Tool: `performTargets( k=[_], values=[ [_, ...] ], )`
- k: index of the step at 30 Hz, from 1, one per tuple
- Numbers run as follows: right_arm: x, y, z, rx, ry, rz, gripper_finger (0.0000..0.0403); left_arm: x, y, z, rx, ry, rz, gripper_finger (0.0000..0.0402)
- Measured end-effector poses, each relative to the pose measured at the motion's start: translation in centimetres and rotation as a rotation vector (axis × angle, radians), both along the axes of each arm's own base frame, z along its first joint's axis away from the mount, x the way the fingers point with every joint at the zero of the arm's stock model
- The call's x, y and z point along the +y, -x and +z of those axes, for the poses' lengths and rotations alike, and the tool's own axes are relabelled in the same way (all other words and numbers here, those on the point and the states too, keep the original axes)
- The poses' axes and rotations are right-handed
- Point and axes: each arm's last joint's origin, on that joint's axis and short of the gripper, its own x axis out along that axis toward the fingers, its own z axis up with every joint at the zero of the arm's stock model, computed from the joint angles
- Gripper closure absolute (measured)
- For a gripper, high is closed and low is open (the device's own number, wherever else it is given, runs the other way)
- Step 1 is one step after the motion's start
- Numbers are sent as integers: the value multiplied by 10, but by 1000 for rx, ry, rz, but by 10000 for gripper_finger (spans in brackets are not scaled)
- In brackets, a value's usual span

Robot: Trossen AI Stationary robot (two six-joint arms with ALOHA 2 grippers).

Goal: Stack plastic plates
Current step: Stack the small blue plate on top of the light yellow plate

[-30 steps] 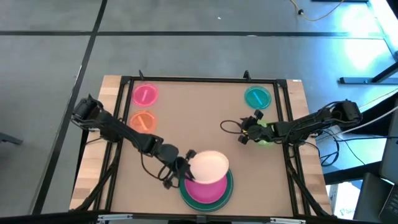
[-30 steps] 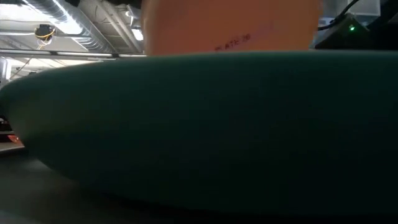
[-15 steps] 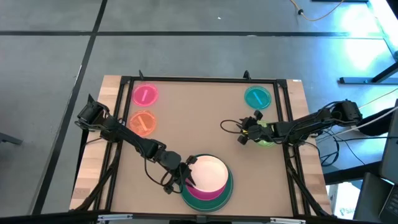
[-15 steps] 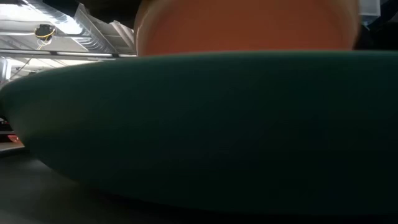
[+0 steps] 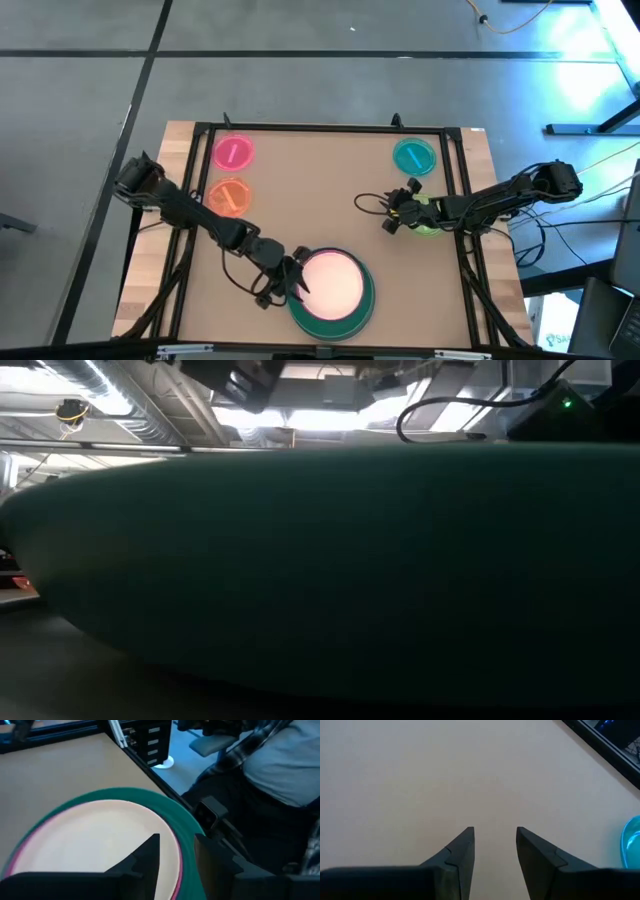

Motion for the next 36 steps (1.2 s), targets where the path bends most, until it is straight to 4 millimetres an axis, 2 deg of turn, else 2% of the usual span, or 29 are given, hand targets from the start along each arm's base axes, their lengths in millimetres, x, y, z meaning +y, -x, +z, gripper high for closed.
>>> performTargets(
  k=[4, 7, 16, 20, 24, 28, 33, 36],
  values=[
    [0, 0, 0, 1, 0, 0, 269, 6, 9, 10, -53, -66, 23, 289],
    [0, 0, 0, 1, 0, 0, 269, 15, 18, 11, -100, -95, 65, 290],
    [-2, 1, 2, 6, 84, -55, 269, 61, 60, -11, -190, -59, 382, 291],
    [-7, -4, 15, 53, 164, -103, 269, 73, 75, -20, -246, -59, 521, 291],
    [-28, -11, 33, 138, 188, -196, 269, 80, 81, -25, -259, -86, 606, 291],
    [-60, -9, 45, 221, 105, -294, 269, 81, 83, -29, -248, -99, 624, 291],
    [-102, 7, 42, 249, -88, -354, 269, 81, 83, -30, -235, -83, 631, 291],
    [-120, 13, 34, 252, -200, -347, 269, 81, 83, -30, -229, -80, 633, 291]
  ],
)
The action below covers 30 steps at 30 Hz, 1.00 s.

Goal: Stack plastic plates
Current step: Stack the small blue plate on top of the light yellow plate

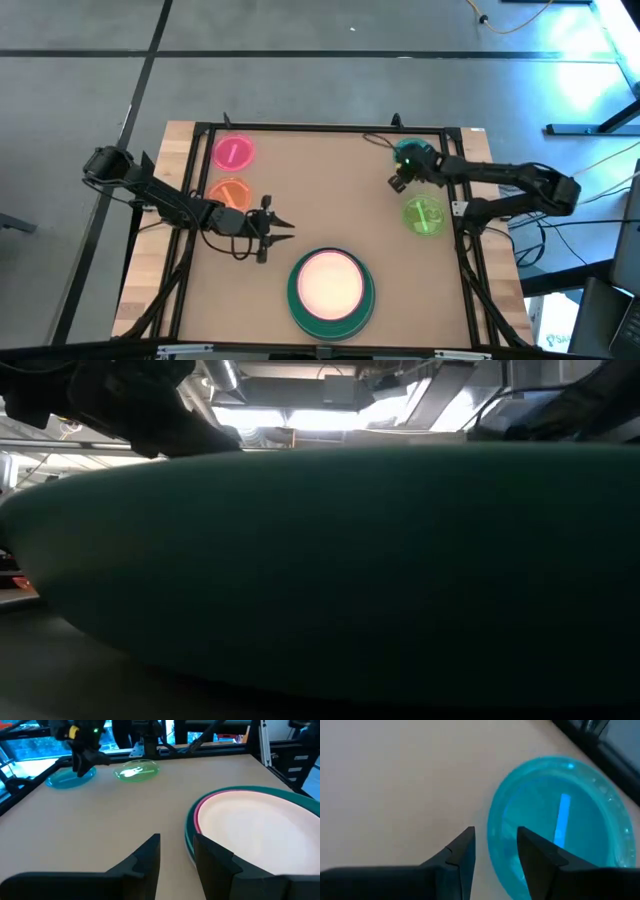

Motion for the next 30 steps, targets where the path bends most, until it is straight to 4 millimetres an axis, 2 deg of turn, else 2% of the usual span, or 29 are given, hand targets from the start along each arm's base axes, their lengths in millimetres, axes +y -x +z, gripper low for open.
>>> performTargets(
  k=[6, 14, 22, 30],
  values=[
    [-22, 3, -18, 60, -22, -2, 269, 0, 0, 0, 3, 0, 0, 291],
    [-29, -5, -32, 95, -5, 27, 269, 0, 0, 0, 3, -1, 1, 291],
    [-29, -4, -29, 92, 3, 25, 269, 0, 0, 0, 3, -1, 2, 291],
    [-26, -2, -13, 12, 25, 46, 269, 0, 0, 0, 3, 0, 3, 291]
  ],
)
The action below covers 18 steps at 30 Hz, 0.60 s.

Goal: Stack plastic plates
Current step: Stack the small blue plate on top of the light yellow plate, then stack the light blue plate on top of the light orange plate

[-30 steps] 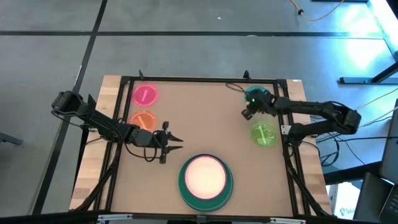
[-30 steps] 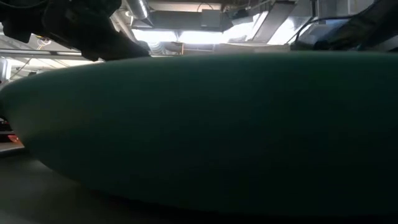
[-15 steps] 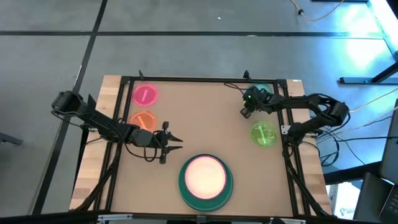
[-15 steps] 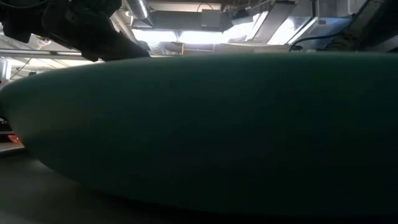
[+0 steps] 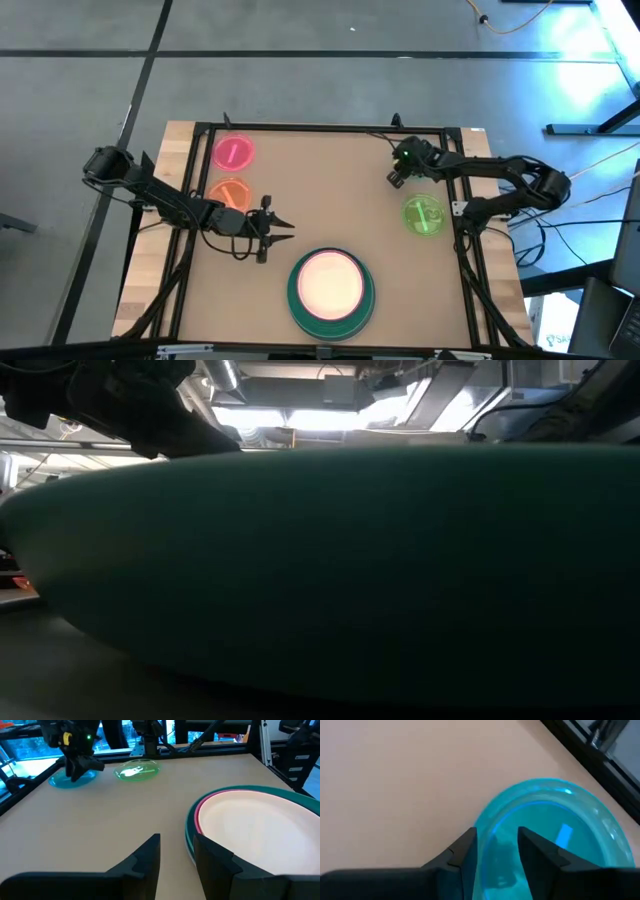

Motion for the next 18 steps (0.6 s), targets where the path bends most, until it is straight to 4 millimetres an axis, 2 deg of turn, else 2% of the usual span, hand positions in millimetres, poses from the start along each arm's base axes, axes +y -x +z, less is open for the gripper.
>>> performTargets(
  k=[6, 14, 18],
  values=[
    [2, -1, 2, -50, -49, 16, 269, 0, 0, 0, 0, 0, 0, 291],
    [1, 1, -17, 59, -73, -15, 269, 0, 1, -2, 18, -5, 1, 291],
    [1, 0, -19, 67, -70, -18, 276, 0, 1, -2, 18, -5, 0, 291]
  ],
)
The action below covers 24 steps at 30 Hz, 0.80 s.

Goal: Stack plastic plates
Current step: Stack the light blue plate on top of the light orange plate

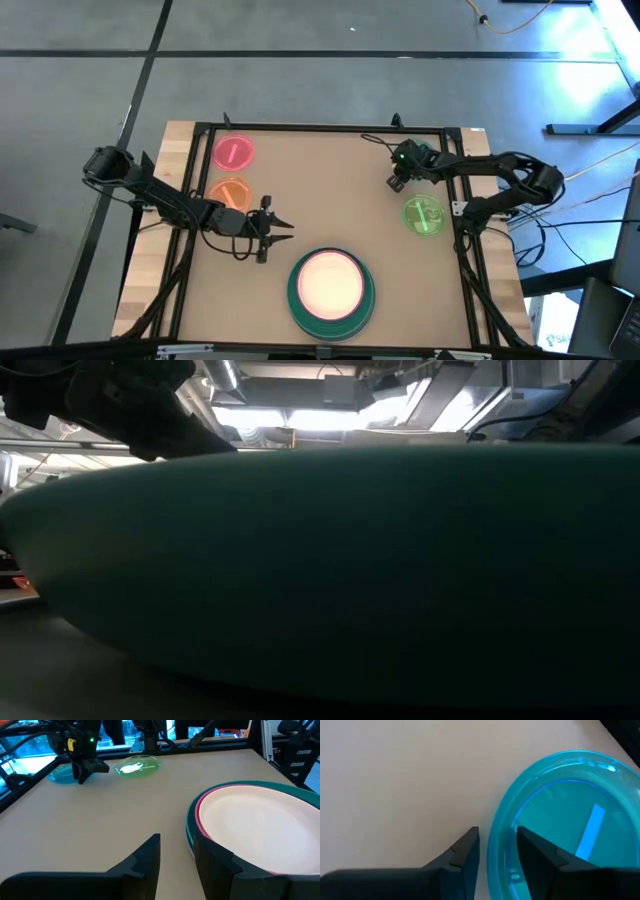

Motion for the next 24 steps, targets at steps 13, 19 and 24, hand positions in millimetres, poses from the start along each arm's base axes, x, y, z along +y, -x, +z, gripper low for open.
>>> performTargets(
  k=[13, 19, 24],
  values=[
    [0, -5, 1, -2, 41, 57, 394, 0, 0, 0, -3, 1, 0, 291],
    [28, -28, 12, -59, 63, 218, 398, 0, 0, 0, -4, 1, 0, 291],
    [70, -53, 28, -151, 86, 403, 397, 0, 0, 0, -4, 1, 0, 291]
  ],
)
